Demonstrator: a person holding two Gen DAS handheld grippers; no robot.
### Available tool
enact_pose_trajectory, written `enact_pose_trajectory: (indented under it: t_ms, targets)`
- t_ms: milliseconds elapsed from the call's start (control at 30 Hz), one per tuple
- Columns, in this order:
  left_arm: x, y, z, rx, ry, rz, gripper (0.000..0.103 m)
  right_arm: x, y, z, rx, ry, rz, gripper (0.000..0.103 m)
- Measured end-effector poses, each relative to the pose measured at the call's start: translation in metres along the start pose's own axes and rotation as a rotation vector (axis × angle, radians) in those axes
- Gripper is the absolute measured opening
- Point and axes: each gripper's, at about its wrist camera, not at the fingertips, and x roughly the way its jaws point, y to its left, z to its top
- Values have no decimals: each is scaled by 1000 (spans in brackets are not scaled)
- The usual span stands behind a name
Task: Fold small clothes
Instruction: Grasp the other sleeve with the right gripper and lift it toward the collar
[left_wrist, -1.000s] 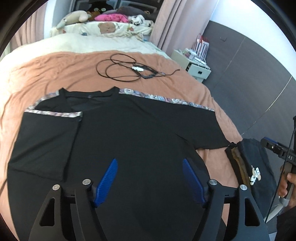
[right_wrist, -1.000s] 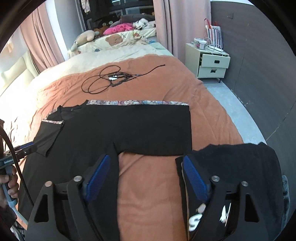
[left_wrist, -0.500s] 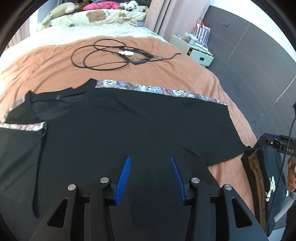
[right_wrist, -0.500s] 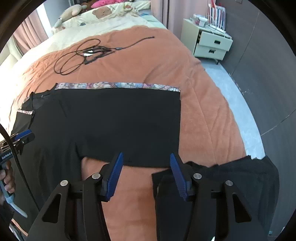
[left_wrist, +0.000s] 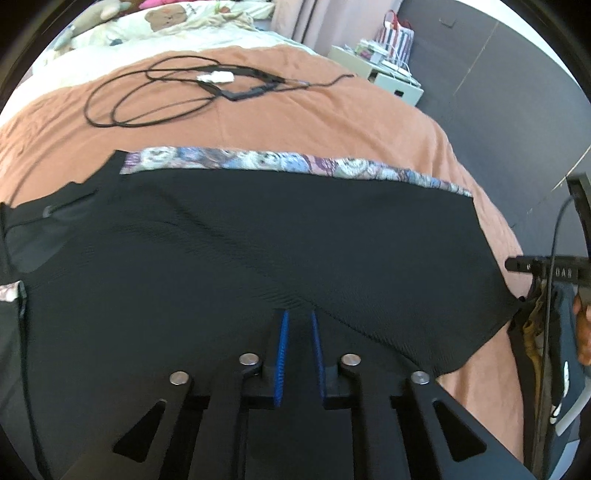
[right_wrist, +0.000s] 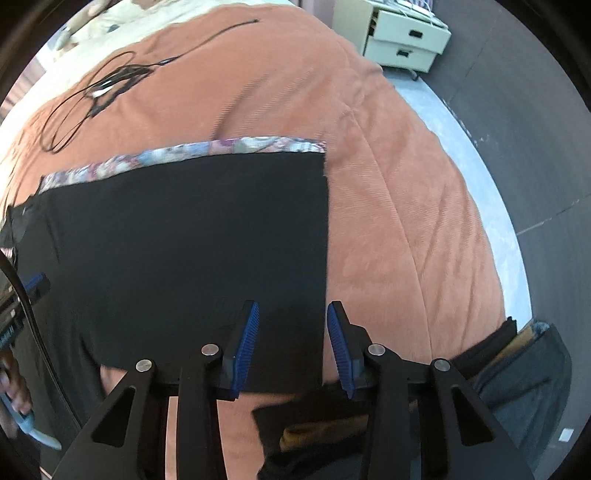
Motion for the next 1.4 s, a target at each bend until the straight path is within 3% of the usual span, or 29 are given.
enact_pose_trajectory:
  t_ms: [367, 400, 467, 533, 667, 933, 1133, 1200, 1267, 1400]
  targets:
    - [24, 1, 1, -3, 16, -16, 6, 63, -6, 18, 62, 51, 20, 31]
    - [24, 1, 1, -9, 15, -18, 6, 65, -8, 18, 66, 48, 33, 30]
    - [22, 1, 1, -14, 13, -18, 6, 66, -9, 18, 63, 41, 47, 15]
    - [20, 1, 0, -27, 13, -22, 6, 61, -10, 18, 53, 25, 46, 3]
    - [13, 1, -1, -33, 6, -9, 6, 41, -5, 15, 34, -18, 47, 2]
    - [-4, 11, -7, -74, 4, -61, 8, -11, 23, 14, -37, -75, 10, 2]
    - [-24, 27, -9, -115, -25, -79, 26, -63, 64, 8, -122, -122, -31, 2]
    - [-33, 32, -11, -126, -36, -78, 42, -76, 77, 5, -147, -133, -44, 2]
    - [-42, 41, -14, -130, -51, -55, 51, -85, 92, 4, -169, -141, -57, 2]
    - [-57, 63, -21, -150, -62, -55, 55, -103, 116, 3, -207, -157, -72, 2]
